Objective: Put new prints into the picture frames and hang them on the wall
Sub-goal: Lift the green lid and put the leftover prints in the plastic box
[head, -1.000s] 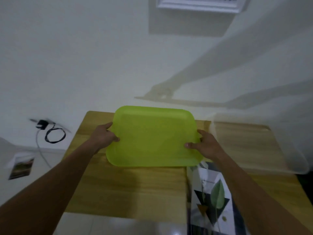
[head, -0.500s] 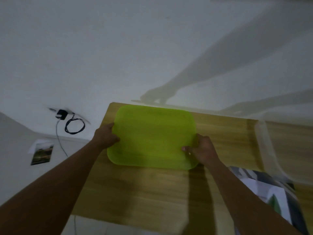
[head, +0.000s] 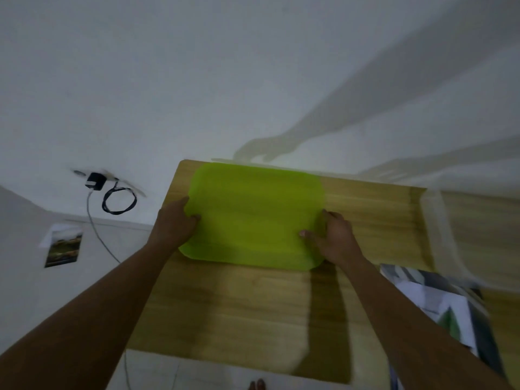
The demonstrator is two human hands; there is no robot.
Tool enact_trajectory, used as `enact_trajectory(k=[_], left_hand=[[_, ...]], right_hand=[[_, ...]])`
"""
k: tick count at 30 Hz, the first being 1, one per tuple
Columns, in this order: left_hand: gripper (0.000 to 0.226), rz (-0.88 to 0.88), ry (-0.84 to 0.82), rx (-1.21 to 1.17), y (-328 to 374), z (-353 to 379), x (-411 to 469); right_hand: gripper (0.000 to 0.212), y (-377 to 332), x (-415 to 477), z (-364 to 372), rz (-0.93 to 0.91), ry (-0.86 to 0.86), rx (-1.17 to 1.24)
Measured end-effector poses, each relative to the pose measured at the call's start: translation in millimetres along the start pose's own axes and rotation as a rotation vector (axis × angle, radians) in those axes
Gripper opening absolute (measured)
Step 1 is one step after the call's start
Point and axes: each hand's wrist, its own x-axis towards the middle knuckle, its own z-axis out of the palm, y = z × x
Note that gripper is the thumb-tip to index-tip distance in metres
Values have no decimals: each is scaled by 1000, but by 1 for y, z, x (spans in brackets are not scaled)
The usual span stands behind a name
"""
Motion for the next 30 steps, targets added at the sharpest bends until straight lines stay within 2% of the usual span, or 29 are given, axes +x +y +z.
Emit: enact_trajectory(k=[4, 11, 17, 20, 22, 23, 26, 29, 30], left_hand=[[59, 117, 119, -1, 25, 6, -26], [53, 344, 43, -128, 115, 53, -115], [49, 318, -213, -166, 201, 117, -206], [55, 273, -305, -151, 224, 156, -247], [55, 264, -344, -101, 233, 180, -269], [53, 267, -349, -71, 237, 190, -278], [37, 269, -309, -43, 248, 211, -302], [20, 230, -212, -149, 253, 222, -321], [20, 206, -185, -180, 254, 224, -325]], right_hand=[[92, 11, -10, -16, -7, -3, 73], [67, 47, -73, -72, 7, -61, -11], [62, 125, -132, -101, 103, -85, 35], [50, 175, -162, -104, 142, -67, 29], [62, 208, -180, -101, 187, -44, -9], [67, 223, -187, -98, 215, -33, -23], [65, 257, -203, -82, 253, -53, -51], [70, 269, -214, -65, 205, -17, -119], [70, 272, -216, -60, 188, 6, -145]])
